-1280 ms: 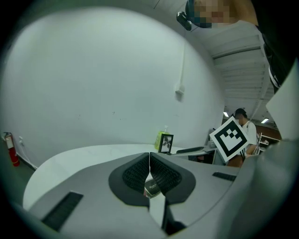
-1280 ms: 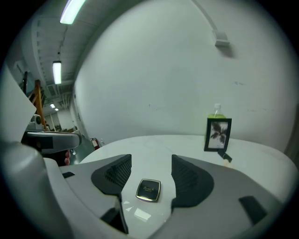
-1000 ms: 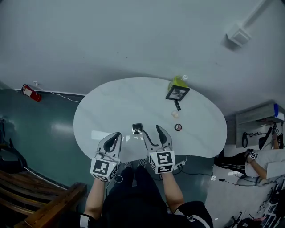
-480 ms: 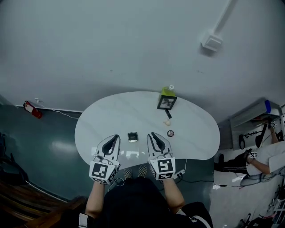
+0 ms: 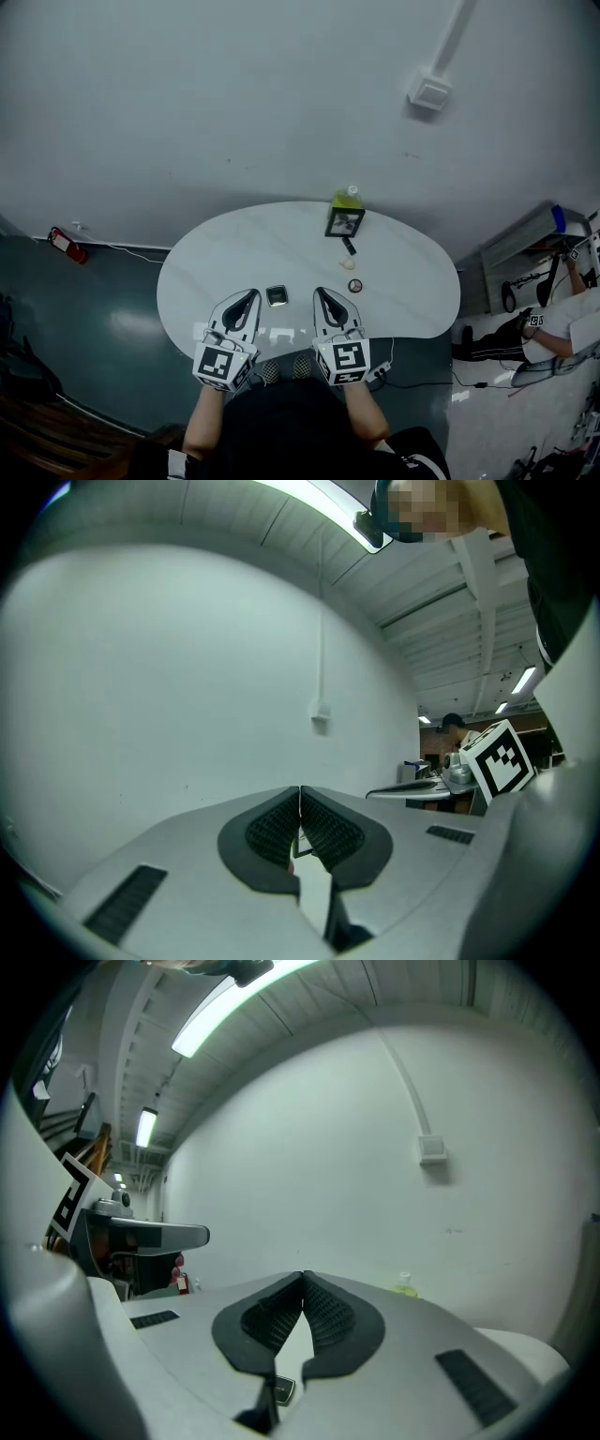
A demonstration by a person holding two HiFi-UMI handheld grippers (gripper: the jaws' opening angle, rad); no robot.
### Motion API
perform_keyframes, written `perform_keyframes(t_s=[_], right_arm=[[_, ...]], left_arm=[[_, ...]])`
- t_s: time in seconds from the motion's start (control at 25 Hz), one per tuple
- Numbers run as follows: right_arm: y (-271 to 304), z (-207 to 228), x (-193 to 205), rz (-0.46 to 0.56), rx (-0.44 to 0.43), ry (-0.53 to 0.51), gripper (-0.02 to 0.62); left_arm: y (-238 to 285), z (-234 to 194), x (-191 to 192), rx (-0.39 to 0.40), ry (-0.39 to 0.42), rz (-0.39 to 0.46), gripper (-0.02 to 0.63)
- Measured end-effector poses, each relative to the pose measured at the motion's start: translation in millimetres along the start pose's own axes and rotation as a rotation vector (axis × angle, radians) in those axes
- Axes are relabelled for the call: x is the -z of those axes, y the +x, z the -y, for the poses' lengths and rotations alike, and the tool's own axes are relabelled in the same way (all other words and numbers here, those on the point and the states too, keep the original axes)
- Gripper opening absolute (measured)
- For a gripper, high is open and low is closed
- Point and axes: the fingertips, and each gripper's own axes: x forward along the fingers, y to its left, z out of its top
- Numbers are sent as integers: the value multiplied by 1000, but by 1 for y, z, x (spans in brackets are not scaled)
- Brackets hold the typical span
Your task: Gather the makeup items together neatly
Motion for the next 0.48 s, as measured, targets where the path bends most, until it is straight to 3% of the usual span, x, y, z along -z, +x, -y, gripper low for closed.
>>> perform_keyframes(t_s=[0.24,0.48], right_arm=[[2,9,0,2,13,5,31],[0,21,4,-4,35,18,31]], left_arm=[[8,2,10,10,22,-53,20],[16,10,9,36,24,-35,20]])
